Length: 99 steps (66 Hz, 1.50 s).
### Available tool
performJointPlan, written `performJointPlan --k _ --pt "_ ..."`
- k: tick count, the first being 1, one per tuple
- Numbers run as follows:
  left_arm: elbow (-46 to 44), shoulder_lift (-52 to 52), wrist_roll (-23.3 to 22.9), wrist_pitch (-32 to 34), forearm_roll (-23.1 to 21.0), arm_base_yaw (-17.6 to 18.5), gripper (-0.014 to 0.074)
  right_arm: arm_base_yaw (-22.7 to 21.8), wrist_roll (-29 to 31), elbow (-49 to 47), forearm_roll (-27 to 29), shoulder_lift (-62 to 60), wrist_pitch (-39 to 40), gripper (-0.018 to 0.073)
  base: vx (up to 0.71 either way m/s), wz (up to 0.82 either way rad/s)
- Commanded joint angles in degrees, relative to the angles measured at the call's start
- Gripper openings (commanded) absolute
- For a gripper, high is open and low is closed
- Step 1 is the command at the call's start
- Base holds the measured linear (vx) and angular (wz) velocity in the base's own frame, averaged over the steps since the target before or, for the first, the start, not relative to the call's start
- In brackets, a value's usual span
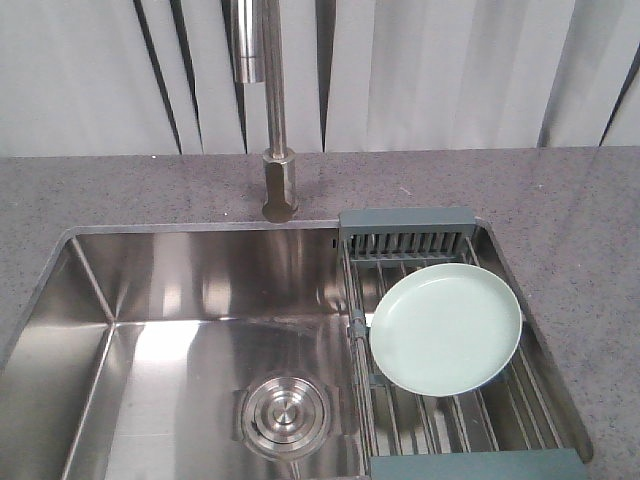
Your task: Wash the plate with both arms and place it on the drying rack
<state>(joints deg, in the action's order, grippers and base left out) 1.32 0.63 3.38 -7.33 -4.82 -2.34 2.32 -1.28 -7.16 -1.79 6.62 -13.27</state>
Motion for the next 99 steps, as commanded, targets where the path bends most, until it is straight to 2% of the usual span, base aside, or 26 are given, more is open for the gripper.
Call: performJointPlan --k 1,12,24,99 --pt "-1.26 0.87 -0.47 4.38 -0.18 0.28 -0.0006 -1.12 0.0 1.0 -0.52 -2.35 6.52 -0.0008 0.0 0.0" --pt "-1.26 0.87 -0.47 4.38 -0.18 0.28 -0.0006 -1.95 0.0 5.12 -0.52 -7.12 9.75 -0.0008 0.0 0.0" --pt "-1.26 0.87 -0.47 4.38 -0.18 0.28 -0.0006 -1.89 0.0 9.06 -0.47 -7.51 18.0 -0.0008 0.0 0.0" --pt "-1.26 0.87 -0.47 4.38 -0.18 0.28 -0.0006 -1.89 0.0 8.94 -0.47 -7.51 17.6 -0.0007 0.0 0.0"
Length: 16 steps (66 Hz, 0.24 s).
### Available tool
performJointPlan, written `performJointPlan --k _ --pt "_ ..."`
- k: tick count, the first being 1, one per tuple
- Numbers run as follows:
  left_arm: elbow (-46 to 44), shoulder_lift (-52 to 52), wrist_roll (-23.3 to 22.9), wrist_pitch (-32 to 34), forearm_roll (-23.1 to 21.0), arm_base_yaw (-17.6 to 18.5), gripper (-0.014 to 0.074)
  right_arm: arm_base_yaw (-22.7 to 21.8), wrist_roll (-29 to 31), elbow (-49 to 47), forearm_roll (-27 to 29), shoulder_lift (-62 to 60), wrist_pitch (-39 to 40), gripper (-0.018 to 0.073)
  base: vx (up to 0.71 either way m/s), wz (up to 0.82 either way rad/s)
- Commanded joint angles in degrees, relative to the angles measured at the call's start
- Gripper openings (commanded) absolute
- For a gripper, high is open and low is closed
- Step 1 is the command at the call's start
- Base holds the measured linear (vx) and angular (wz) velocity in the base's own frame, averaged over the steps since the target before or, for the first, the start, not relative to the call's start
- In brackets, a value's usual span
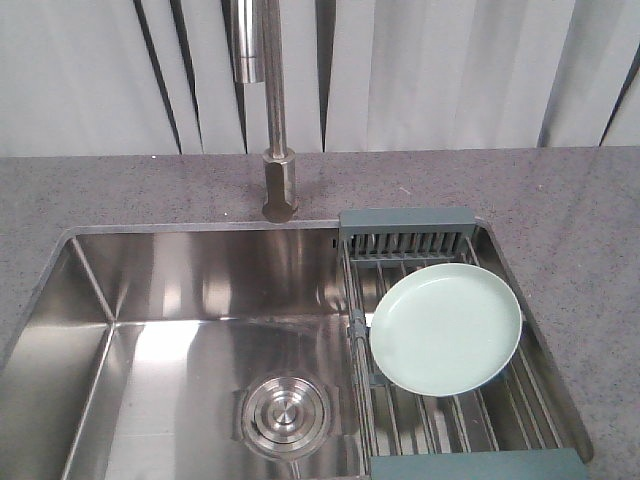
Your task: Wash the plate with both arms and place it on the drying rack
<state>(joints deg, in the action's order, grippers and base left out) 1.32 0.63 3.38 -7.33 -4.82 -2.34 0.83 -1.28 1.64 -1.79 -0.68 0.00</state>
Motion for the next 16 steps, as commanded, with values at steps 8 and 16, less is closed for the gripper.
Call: performJointPlan --k 8,16 --pt "-1.26 0.87 -0.47 4.38 -0.18 0.28 -0.0006 -0.4 0.0 0.14 -0.47 -0.21 4.33 -0.0007 0.0 0.0" --pt "-1.26 0.87 -0.47 4.38 -0.18 0.28 -0.0006 -0.4 0.0 0.14 -0.47 -0.21 4.33 -0.0007 0.0 0.0"
